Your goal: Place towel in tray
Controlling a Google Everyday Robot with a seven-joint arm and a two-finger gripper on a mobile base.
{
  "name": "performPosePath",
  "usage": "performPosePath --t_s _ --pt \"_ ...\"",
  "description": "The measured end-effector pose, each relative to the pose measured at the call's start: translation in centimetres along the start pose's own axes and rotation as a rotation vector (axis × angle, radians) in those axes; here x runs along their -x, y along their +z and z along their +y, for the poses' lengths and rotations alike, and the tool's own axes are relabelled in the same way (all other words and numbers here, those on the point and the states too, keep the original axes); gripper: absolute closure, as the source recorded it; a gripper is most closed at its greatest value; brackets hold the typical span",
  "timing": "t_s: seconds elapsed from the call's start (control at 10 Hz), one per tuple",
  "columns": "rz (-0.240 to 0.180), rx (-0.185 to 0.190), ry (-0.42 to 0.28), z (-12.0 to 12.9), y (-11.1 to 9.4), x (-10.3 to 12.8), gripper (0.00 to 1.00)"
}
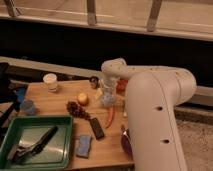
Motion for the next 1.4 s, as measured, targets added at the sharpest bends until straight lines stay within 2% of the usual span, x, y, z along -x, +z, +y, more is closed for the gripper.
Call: performPosePath --t_s 0.2,0.3,0.4,0.5,0.7,0.8,1.0,1.2,1.4 --pt "0.04 0.002 0.01 -0.9 2.0 -0.3 0.2" --pt "0.052 0.002 0.018 -1.4 2.4 -0.5 0.2" --pt "0.069 0.006 0.029 -2.0 2.9 -0.8 0.23" --pt "0.073 0.012 0.034 -2.1 3.4 -1.0 0.32" --pt "0.057 -0.01 0.006 -1.3 3.5 -0.9 0.51" --pt "0.048 -0.012 -0.01 -0.4 2.9 -0.6 0.63" --pt "0.035 -0.012 -0.022 0.0 2.6 -0.7 0.8" --pt "-0.003 -0.006 -0.044 0.9 1.2 -0.6 0.99" --pt "-0.047 0.005 -0.073 1.7 -1.2 -0.7 1.0"
